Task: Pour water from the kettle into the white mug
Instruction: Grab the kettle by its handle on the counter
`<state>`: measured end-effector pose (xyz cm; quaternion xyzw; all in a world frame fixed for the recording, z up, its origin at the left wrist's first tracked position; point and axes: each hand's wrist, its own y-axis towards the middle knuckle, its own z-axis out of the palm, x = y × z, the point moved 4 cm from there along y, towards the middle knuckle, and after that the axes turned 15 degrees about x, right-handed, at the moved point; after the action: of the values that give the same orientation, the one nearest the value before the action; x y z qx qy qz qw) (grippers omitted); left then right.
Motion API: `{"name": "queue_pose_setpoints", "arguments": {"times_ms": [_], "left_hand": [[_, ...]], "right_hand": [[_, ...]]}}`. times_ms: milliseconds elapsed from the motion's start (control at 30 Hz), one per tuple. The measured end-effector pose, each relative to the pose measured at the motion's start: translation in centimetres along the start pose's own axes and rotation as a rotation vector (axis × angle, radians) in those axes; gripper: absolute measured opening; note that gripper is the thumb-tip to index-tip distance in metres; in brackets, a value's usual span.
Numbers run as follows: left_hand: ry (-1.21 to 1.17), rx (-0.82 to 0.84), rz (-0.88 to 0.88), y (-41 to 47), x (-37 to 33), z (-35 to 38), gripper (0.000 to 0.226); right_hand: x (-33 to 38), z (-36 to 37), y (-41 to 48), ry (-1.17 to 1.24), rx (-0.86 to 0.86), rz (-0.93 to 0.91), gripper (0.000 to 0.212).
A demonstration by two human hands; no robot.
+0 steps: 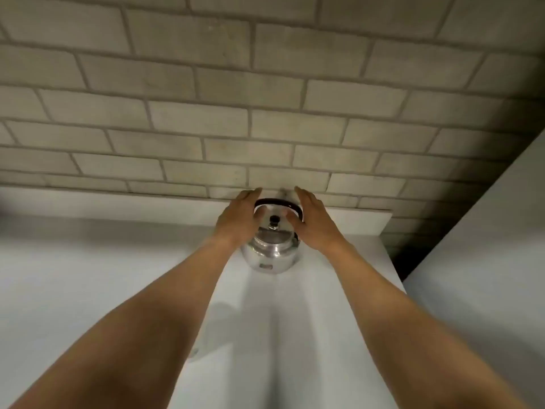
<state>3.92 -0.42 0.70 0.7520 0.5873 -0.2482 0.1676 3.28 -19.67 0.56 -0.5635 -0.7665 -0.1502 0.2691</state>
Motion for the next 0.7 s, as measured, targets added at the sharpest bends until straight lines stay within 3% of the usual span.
{"name": "queue_pose_setpoints", "arguments": {"times_ms": [100,267,367,700], "left_hand": [[-0.054,0.067,0.009,2.0,0.5,1.0,0.051],[0.027,0.069,0.073,3.1,1.2,0.7,0.027],[0.056,0.075,0.116,2.7,1.2,0.2,0.023],[0.041,0.022,0.208,-5.3,-2.8,-0.9,0.028]], "right_hand": [[-0.1,0.2,1.7,-0.064,0.043,-0.099,0.074],[-0.2,0.9,4.4,-0.053,0.12,-0.144,0.04],[-0.1,0.5,5.0,0.009,0.15,-0.147,0.031],[2.1,-1.2,-1.3,0.003,0.026,-0.126,0.033]]}}
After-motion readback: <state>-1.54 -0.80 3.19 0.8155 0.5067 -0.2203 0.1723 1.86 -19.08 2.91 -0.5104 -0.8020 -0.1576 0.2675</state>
